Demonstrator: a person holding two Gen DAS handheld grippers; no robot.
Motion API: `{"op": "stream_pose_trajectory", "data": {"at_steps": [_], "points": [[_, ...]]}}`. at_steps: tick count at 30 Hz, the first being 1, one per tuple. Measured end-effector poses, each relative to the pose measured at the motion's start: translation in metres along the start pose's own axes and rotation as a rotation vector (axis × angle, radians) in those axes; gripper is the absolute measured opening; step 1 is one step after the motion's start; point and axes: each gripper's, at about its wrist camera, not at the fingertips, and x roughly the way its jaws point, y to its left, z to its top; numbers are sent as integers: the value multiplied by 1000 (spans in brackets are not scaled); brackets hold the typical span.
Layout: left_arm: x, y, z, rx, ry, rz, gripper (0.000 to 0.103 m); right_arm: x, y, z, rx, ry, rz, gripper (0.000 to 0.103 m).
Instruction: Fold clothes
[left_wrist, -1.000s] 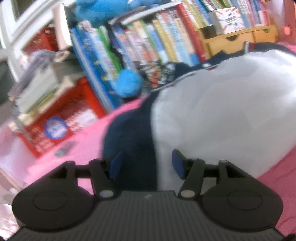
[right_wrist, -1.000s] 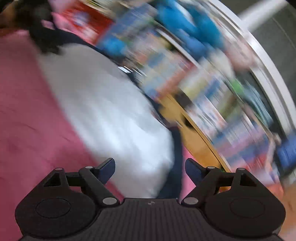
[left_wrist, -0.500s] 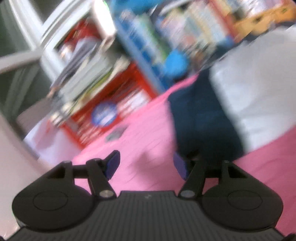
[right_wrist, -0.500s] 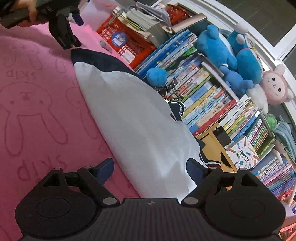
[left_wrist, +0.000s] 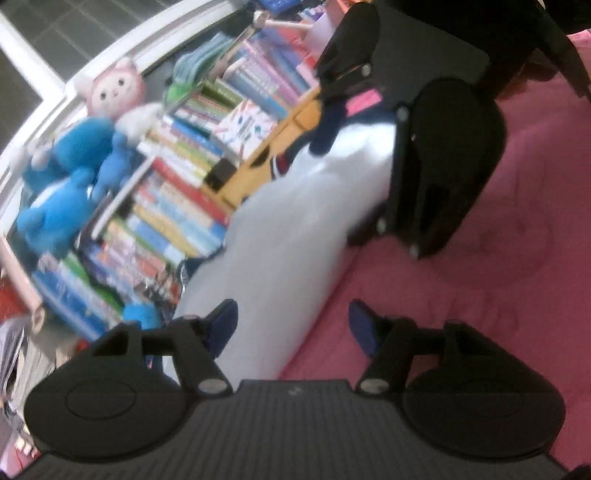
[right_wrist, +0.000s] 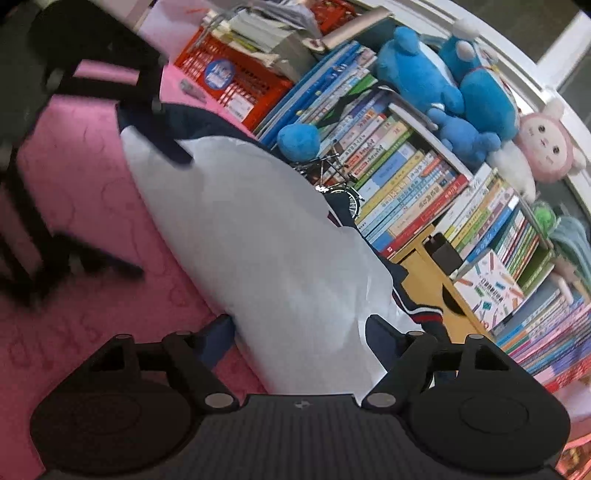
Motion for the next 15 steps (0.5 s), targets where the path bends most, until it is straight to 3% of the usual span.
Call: {"op": "stream_pose_trajectory", "data": {"at_steps": [1,2,5,11,15], "points": [[6,1,2,-9,6,-8,63,-1,-3,0,12,-5,5,78],[13,1,2,-17,18,-10,53,-1,-4,-1,19,-11,9,78],[29,5,-2,-54,53,-13,39,-6,-8,-4,24,-40,18,78],[30,28,0,-172,44,-74,34,-7,9,-7,-115,-88,26,78],[29,51,3,-280,28,-124,33,7,22,2,-227,-125,12,68]]}}
